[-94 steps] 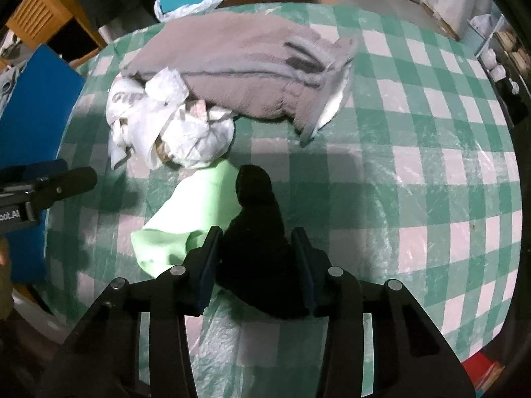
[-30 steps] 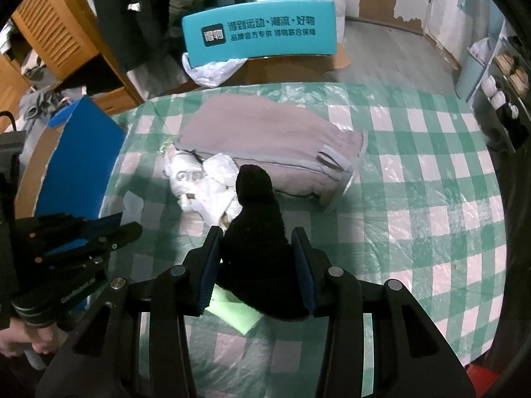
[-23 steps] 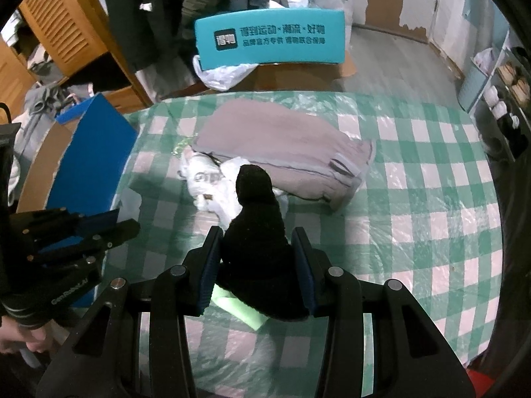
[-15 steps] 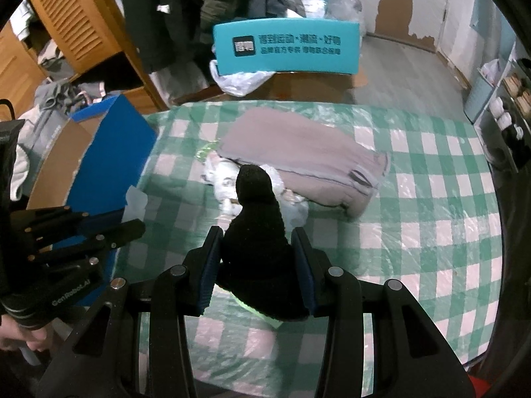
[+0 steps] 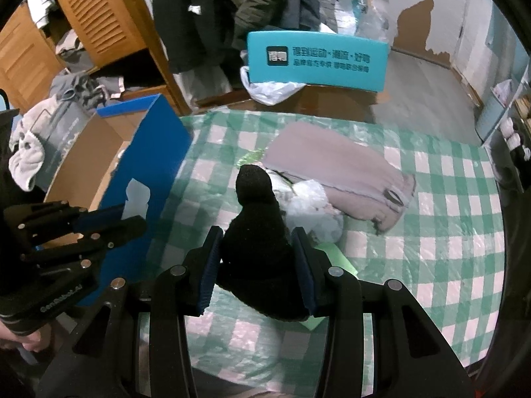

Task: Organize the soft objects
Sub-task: 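Carry both socks over the box with left and right tools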

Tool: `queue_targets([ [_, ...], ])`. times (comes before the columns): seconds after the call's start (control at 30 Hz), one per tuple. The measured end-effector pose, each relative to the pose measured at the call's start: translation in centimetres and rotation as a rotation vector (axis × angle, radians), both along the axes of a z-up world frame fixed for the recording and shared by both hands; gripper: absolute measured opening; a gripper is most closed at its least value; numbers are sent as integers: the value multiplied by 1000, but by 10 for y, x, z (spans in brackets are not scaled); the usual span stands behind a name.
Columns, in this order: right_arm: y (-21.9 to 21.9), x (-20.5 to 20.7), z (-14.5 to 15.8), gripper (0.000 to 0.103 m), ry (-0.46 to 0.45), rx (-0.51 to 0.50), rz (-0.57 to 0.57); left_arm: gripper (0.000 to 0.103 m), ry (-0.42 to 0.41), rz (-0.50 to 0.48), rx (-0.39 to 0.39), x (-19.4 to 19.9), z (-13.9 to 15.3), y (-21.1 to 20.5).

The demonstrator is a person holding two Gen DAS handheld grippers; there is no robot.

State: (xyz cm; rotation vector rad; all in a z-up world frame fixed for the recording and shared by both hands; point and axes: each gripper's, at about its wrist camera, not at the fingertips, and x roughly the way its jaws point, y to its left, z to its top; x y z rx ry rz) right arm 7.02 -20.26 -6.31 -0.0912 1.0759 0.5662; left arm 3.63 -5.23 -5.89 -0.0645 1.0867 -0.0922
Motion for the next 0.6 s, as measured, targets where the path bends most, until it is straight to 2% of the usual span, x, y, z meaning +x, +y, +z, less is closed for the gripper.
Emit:
queue_targets([
  [0.6, 59, -13, 25, 41, -31, 22, 99, 15, -45, 73, -44, -22, 23, 46],
])
